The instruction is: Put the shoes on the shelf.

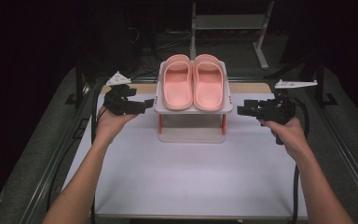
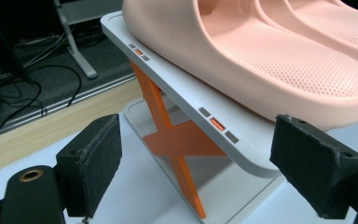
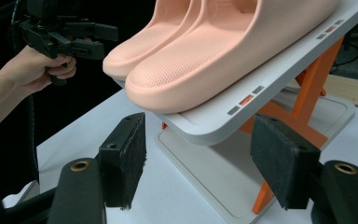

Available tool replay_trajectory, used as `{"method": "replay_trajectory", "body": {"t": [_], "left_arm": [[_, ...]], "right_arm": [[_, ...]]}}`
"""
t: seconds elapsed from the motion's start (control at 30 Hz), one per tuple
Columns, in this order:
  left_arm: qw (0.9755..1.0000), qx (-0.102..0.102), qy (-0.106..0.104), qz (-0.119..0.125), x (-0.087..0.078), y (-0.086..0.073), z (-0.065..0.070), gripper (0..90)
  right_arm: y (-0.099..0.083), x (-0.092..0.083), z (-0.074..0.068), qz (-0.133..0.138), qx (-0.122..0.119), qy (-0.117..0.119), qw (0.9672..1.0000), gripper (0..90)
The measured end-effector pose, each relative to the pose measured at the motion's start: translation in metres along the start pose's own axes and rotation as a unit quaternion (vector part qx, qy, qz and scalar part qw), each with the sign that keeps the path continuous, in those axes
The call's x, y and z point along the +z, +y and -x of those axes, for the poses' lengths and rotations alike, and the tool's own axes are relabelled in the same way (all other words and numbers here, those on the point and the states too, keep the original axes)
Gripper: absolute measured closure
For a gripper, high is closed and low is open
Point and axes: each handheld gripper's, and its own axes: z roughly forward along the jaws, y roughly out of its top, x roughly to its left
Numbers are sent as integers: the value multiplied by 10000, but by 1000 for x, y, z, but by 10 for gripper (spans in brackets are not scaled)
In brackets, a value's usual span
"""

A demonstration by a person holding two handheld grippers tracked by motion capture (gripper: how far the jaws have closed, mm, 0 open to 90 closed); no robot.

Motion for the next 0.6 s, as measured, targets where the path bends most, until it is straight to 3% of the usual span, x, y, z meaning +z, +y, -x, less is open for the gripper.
{"method": "replay_trajectory", "body": {"t": [0.6], "left_arm": [[9999,-105,11,-23,-3,-18,-5,147]], "right_arm": [[-19,-2,5,-20,78,-3,10000,328]]}}
